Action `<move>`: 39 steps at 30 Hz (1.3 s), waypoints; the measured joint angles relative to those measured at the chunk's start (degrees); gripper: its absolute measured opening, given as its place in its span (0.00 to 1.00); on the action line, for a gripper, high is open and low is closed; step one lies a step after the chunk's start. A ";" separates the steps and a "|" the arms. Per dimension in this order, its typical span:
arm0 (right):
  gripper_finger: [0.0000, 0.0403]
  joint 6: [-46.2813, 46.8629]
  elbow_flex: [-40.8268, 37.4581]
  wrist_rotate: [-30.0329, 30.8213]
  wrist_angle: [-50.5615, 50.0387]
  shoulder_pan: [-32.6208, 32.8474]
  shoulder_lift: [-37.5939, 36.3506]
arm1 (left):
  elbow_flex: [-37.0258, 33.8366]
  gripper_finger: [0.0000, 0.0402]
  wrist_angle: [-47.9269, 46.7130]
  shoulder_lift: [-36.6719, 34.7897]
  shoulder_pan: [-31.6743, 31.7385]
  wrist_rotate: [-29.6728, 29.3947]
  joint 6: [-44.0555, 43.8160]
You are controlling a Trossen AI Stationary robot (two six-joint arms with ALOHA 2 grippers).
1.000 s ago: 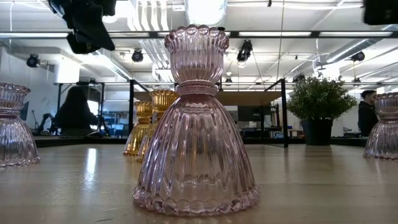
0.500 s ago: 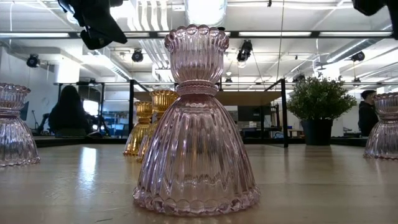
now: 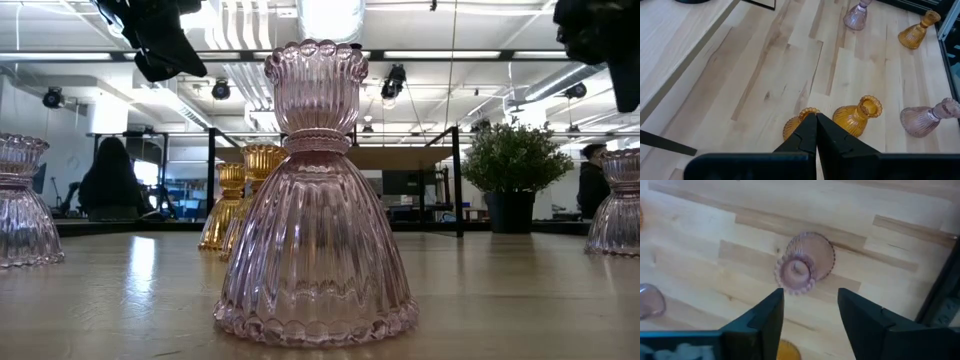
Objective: Pick & Place candle stick holders
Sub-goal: Put the top right pink glass candle holder on the shelf
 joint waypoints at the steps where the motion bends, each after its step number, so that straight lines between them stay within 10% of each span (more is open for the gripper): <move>1: 0.47 -0.42 -0.69 0.11 0.68 -0.44 0.00 | 0.00 0.02 0.00 0.00 0.00 -0.09 0.00; 28: 0.33 -2.18 -11.71 -1.31 14.08 -2.20 0.37 | 0.00 0.02 -0.04 0.00 0.07 -0.55 -0.02; 39: 0.10 -2.06 -12.54 -1.26 16.10 -2.20 0.34 | 0.00 0.02 -0.04 0.00 0.09 -1.45 0.13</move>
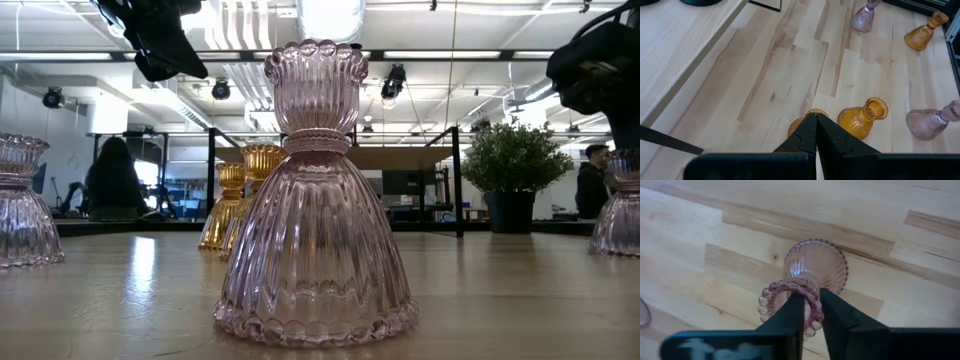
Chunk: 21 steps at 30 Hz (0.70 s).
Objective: Pick & Place candle stick holders
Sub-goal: Put the top right pink glass candle holder on the shelf
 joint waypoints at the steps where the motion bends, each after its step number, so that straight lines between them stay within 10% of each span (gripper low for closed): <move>1: 0.08 -0.09 0.07 -0.03 -0.03 0.00 -0.02 | 0.00 0.02 0.00 0.00 0.00 -0.08 0.02; 21: 0.06 -18.88 0.48 -0.30 8.21 -14.80 0.09 | 0.00 0.02 0.02 -0.02 0.02 -0.58 -0.92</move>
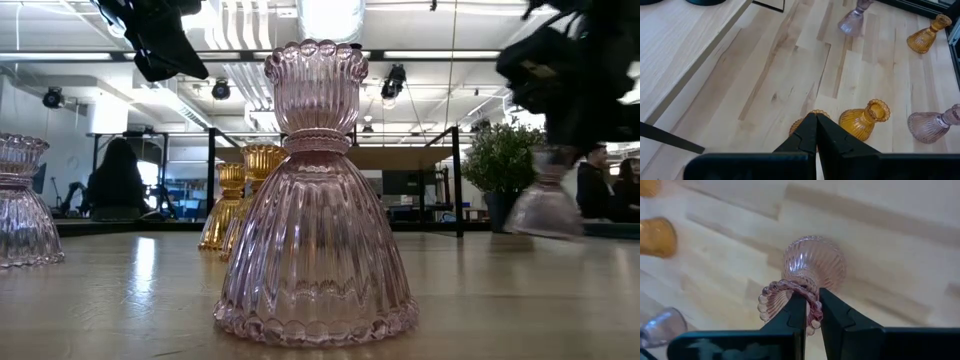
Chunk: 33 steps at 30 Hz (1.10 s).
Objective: Pick & Place candle stick holders
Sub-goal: Put the top right pink glass candle holder on the shelf
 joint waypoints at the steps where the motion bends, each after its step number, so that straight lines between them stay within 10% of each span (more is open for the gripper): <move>1: 0.06 -1.97 0.00 -0.57 0.56 -1.80 0.00 | 0.00 0.02 0.00 0.00 0.02 0.00 -0.26; 18: 0.06 -33.13 6.69 -11.74 8.85 -20.60 14.50 | 0.00 0.02 0.43 -0.02 0.02 0.00 -0.41; 33: 0.06 -52.76 36.30 -15.98 4.10 -20.71 25.63 | 0.02 0.09 12.19 4.57 -0.07 2.03 10.48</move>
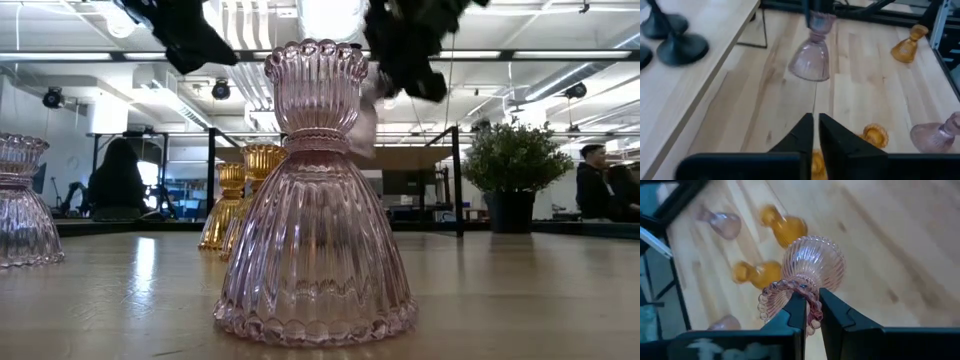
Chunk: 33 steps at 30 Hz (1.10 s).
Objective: Pick & Place candle stick holders
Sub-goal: Put the top right pink glass candle holder on the shelf
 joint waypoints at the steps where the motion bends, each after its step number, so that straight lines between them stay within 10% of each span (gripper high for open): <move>1: 0.06 -0.91 2.30 0.12 -1.78 -0.01 0.47 | 0.00 0.12 1.00 0.84 -0.01 0.00 0.07; 15: 0.06 -9.66 21.84 0.12 -18.31 0.03 8.86 | 14.23 0.54 1.80 16.95 0.01 3.02 3.36; 33: 0.06 -11.50 22.85 -1.22 -16.70 0.55 9.43 | 26.70 0.56 0.04 30.70 0.70 5.73 8.23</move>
